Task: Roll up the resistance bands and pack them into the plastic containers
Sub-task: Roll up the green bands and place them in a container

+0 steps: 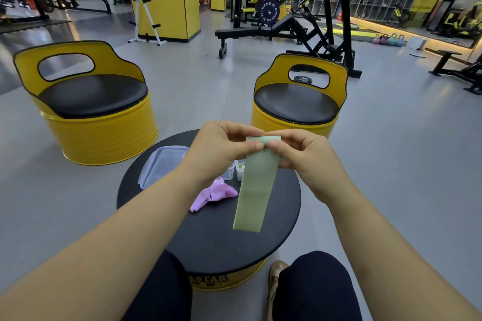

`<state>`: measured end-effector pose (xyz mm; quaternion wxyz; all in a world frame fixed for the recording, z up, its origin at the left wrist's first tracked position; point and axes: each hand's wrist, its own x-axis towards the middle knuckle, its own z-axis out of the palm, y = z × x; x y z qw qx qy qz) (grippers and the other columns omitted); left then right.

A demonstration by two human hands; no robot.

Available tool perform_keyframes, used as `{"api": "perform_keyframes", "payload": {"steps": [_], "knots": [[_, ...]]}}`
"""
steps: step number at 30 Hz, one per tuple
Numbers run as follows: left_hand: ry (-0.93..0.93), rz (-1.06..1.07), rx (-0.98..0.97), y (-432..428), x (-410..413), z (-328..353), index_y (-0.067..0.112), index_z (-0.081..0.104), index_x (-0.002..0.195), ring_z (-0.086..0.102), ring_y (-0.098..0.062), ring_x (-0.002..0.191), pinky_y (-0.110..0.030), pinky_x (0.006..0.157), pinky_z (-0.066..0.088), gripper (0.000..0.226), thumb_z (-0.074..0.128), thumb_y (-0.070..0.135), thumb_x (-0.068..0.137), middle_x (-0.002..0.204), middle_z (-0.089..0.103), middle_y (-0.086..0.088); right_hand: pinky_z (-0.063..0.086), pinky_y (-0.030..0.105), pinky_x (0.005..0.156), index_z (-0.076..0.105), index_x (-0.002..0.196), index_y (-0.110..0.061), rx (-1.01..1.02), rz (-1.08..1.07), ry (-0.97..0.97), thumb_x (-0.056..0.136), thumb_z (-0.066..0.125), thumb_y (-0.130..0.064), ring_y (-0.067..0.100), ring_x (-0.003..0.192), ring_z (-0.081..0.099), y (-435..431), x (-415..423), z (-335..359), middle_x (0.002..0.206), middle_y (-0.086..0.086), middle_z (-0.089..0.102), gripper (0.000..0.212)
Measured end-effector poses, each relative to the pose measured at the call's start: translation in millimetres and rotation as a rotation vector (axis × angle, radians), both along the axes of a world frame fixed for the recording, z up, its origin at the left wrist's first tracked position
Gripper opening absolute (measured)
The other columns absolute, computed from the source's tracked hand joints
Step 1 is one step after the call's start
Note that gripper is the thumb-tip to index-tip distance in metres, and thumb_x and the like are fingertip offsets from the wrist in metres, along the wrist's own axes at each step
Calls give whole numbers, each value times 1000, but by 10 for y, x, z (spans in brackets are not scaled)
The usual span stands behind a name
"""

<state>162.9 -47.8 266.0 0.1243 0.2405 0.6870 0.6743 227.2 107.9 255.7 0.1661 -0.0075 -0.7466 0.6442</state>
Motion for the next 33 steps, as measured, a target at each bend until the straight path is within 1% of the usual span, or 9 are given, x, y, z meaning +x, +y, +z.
{"api": "perform_keyframes", "payload": {"steps": [5,10,15,18,20,23,26,30,33], "knots": [[13,0,-19,-3,-6,-14,16,70,84,68,-13,79,-21,75,56,22,73,-3,75,88,72,-7,59,27,72,70,95,-14,-14,26,21,82,67,-6,17,84,71,2,8,19,86,3,74,16],[-41,-32,-85,-10,2,-26,11,70,96,70,-22,90,-36,84,57,17,73,11,79,95,73,-9,57,22,69,69,94,-14,-44,11,35,80,67,0,12,80,71,15,20,10,81,-5,74,20],[-71,-28,-61,-8,35,-7,13,71,87,71,-14,79,-26,74,58,7,72,13,80,85,74,-4,57,22,72,70,89,-16,-29,-2,46,78,69,4,12,80,71,3,33,-19,78,-5,74,22],[-57,0,-61,4,32,-9,15,71,85,70,-25,86,-37,82,56,9,73,10,78,91,73,-11,57,22,73,70,91,-16,-33,5,49,77,69,5,10,82,71,11,39,-16,80,-6,74,25],[-57,10,-42,8,28,-9,15,70,84,69,-25,84,-40,84,55,12,74,5,77,88,73,-11,57,24,75,68,99,-17,-44,26,25,78,69,0,12,86,70,17,39,-8,87,-2,73,27],[-41,15,-22,9,15,-18,17,69,81,69,-18,78,-35,82,56,17,74,1,76,79,73,-2,58,28,75,65,106,-16,-69,8,-30,83,67,-13,16,86,70,26,22,-21,93,5,70,24],[-31,10,-11,8,4,-36,16,69,80,69,-14,76,-30,78,57,19,73,-2,75,75,73,1,59,31,73,68,94,-12,-41,-37,-53,86,64,-21,17,79,69,19,4,-38,82,1,72,13],[-8,12,-14,12,8,-50,17,69,79,68,-10,73,-21,73,56,23,73,-5,73,75,72,2,59,28,72,69,93,-8,-25,-37,-32,86,65,-13,16,82,70,17,13,-48,85,1,73,10],[1,-4,-43,10,3,-54,19,68,84,69,-15,79,-27,77,57,25,74,-3,74,87,71,-7,59,28,73,67,98,-7,-32,-31,-13,84,66,-9,15,83,71,28,28,-37,88,4,73,14]]}}
